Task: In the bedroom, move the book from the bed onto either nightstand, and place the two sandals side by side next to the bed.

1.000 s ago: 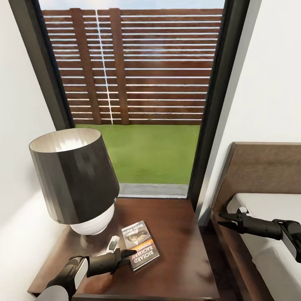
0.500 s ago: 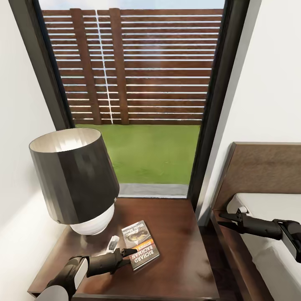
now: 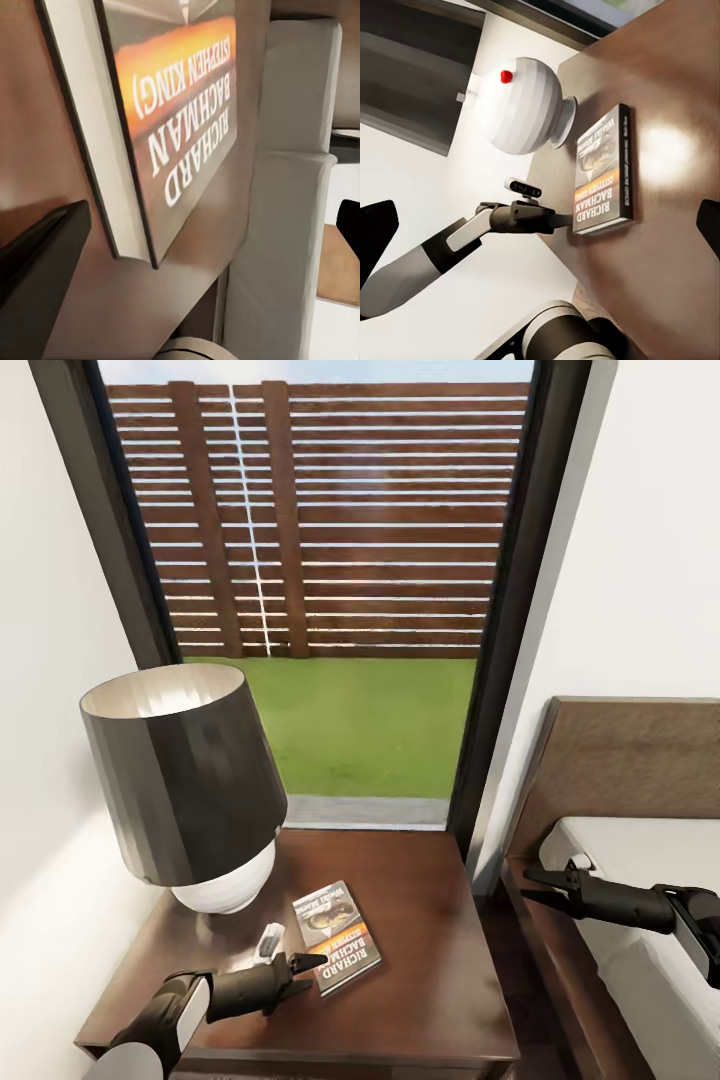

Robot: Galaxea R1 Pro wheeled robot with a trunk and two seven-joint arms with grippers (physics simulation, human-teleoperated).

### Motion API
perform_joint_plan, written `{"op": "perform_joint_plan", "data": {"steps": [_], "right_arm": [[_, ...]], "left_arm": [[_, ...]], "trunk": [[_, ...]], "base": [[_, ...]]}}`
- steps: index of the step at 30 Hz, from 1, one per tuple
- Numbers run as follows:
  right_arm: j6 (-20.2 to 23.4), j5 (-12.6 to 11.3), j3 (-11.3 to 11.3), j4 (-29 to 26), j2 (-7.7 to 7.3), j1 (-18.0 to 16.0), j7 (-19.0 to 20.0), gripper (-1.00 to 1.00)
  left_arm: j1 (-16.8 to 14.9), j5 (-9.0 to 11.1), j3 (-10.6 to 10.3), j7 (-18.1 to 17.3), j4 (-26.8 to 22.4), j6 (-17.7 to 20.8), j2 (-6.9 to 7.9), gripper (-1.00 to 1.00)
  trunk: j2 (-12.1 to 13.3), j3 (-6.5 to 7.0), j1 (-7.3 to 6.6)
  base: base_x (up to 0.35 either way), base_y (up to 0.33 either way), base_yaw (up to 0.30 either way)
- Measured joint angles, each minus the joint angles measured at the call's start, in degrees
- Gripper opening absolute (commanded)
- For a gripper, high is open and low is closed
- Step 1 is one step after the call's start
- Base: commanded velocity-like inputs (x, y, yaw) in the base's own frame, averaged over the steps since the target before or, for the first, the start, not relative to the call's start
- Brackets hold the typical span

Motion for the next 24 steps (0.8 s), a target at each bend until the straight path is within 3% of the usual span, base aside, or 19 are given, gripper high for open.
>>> {"op": "perform_joint_plan", "data": {"steps": [6, 17, 24], "right_arm": [[0.04, -0.01, 0.00, 0.00, 0.00, 0.00, 0.00, 1.00], [0.03, 0.00, 0.00, 0.00, 0.00, 0.00, 0.00, 1.00], [0.05, -0.01, 0.00, 0.00, 0.00, 0.00, 0.00, 1.00]], "left_arm": [[0.01, -0.15, -0.14, -0.01, 0.02, 0.19, 0.00, 1.00], [0.01, -0.12, -0.13, -0.03, 0.01, 0.23, 0.00, 1.00], [0.02, -0.46, -0.21, 0.10, 0.02, -0.16, -0.02, 1.00]], "trunk": [[1.59, 0.71, -0.88], [1.60, 0.72, -0.88], [4.40, 1.97, -2.41]], "base": [[-0.003, 0.000, 0.000], [0.000, 0.000, 0.000], [0.000, 0.000, 0.000]]}}
